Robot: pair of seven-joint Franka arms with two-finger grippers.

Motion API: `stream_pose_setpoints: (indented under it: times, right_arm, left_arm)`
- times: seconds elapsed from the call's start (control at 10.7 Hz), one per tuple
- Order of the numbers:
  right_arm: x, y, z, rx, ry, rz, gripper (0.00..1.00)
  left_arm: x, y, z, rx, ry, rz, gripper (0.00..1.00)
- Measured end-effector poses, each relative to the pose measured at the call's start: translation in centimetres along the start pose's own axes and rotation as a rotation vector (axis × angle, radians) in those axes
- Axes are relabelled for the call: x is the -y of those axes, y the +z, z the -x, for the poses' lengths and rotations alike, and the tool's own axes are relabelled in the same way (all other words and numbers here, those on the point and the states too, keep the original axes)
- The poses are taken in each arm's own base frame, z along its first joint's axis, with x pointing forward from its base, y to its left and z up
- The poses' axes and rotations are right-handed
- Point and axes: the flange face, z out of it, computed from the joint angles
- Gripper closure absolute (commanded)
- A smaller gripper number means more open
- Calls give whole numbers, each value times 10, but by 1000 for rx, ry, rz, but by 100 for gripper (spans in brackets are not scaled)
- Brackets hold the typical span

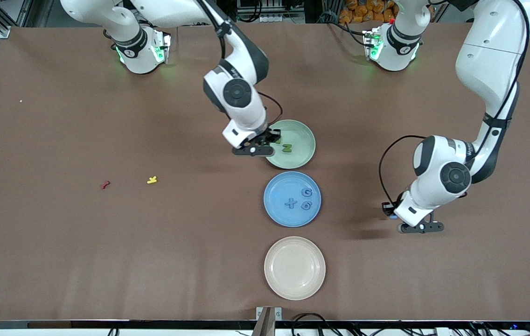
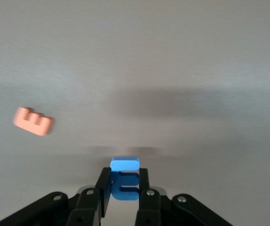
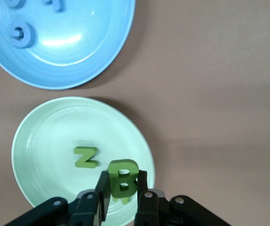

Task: Sort letters by color into matching plates
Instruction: 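Carry the B and E over the green and blue plates, then open both grippers to drop the B and E onto the plates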

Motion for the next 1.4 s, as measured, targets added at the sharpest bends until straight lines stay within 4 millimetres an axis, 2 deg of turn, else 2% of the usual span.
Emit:
stream_pose_setpoints:
  times: [0.28,0.56,0.66,0.75,0.84,1.12,1.22,1.31,1.4]
  right_arm:
    - [42,26,24,-19,40,21,100]
    - [62,37,45,-29,72,33,100]
    - [67,38,52,-29,78,32,95]
    - [72,39,57,-30,89,30,84]
    - [76,40,62,-31,94,31,78]
    - [79,44,66,-35,110,38,49]
    - [79,44,66,-35,117,38,32]
    - [79,44,66,-36,129,38,0]
    - [79,44,66,-36,134,37,0]
  left_arm:
    - [-60,-8,14,6,-80,43,100]
    - [-129,-19,30,-7,-149,65,100]
    - [-153,-25,36,-14,-169,75,100]
    - [-175,-31,42,-17,-192,93,100]
    - [-193,-39,45,-19,-213,115,100]
    - [-234,-62,51,-36,-288,166,100]
    - [-244,-70,51,-47,-307,180,100]
    - [-256,-78,53,-55,-317,193,100]
    - [-267,-83,56,-60,-320,203,64]
